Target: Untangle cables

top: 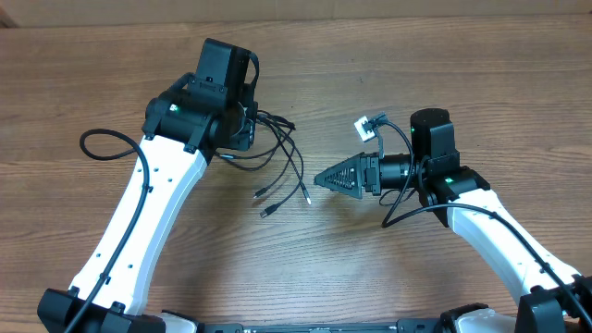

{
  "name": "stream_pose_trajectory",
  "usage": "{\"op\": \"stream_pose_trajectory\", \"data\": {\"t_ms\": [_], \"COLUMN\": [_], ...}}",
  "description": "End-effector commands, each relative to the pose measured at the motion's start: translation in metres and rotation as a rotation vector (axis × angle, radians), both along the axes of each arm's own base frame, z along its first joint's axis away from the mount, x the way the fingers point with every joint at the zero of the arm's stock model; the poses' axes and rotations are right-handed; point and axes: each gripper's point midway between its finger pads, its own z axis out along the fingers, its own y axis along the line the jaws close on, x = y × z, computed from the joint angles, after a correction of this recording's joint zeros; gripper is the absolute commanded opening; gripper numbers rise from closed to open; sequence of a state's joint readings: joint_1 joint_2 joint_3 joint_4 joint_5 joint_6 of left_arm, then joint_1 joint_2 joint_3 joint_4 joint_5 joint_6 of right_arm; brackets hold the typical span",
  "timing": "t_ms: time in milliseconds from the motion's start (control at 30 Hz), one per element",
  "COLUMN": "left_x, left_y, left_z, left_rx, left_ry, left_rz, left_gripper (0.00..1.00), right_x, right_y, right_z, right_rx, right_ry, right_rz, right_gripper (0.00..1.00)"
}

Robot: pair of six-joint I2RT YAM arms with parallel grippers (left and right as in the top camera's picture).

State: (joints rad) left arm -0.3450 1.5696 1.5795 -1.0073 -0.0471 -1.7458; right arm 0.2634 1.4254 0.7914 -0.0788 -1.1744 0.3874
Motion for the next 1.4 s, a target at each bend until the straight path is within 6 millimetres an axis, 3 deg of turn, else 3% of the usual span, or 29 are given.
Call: {"op": "stream_pose_trajectory", "data": {"t_ms": [0, 267, 533, 767, 1100, 1200, 1233, 1267, 1333, 1367], "left_x": [-0.008, -0.027, -0.036, -0.044, -0.043, -0.043, -0.043, -0.043, -0.043, -0.043], "left_y": [-0.013, -0.022, -0.039, -0.057, -0.079, -0.081, -0.081, -0.081, -0.081, -0.081], "left_z": [0.010, 0.002, 0.005, 0.005, 0.009, 0.009, 0.009, 0.009, 0.009, 0.009], "left_rx": [-0.064, -0.073, -0.135, -0.133, -0.128, -0.124, -0.120, -0.119, -0.121, -0.121], "left_ry": [0.011, 0.084, 0.100, 0.099, 0.054, 0.047, 0.047, 0.046, 0.047, 0.047], "left_rz": [-0.074, -0.188, -0.280, -0.329, -0.376, -0.381, -0.379, -0.379, -0.380, -0.380], "left_gripper": [0.04, 0.04, 0.04, 0.04, 0.04, 0.04, 0.04, 0.04, 0.04, 0.04], "right_x": [0.008, 0.029, 0.030, 0.030, 0.027, 0.026, 0.026, 0.026, 0.025, 0.025], "right_y": [0.000, 0.002, 0.004, 0.004, 0.017, 0.022, 0.022, 0.023, 0.023, 0.023], "right_z": [0.003, 0.022, 0.028, 0.028, 0.021, 0.020, 0.020, 0.020, 0.019, 0.019], "right_rx": [-0.008, 0.017, -0.002, -0.015, -0.050, -0.061, -0.062, -0.062, -0.062, -0.063], "right_ry": [-0.018, -0.204, -0.545, -0.667, -0.671, -0.674, -0.675, -0.674, -0.672, -0.671], "right_rz": [-0.033, -0.077, -0.010, 0.018, 0.018, 0.016, 0.017, 0.019, 0.019, 0.019], "right_gripper": [1.00, 0.94, 0.93, 0.90, 0.86, 0.76, 0.68, 0.59, 0.27, 0.20]}}
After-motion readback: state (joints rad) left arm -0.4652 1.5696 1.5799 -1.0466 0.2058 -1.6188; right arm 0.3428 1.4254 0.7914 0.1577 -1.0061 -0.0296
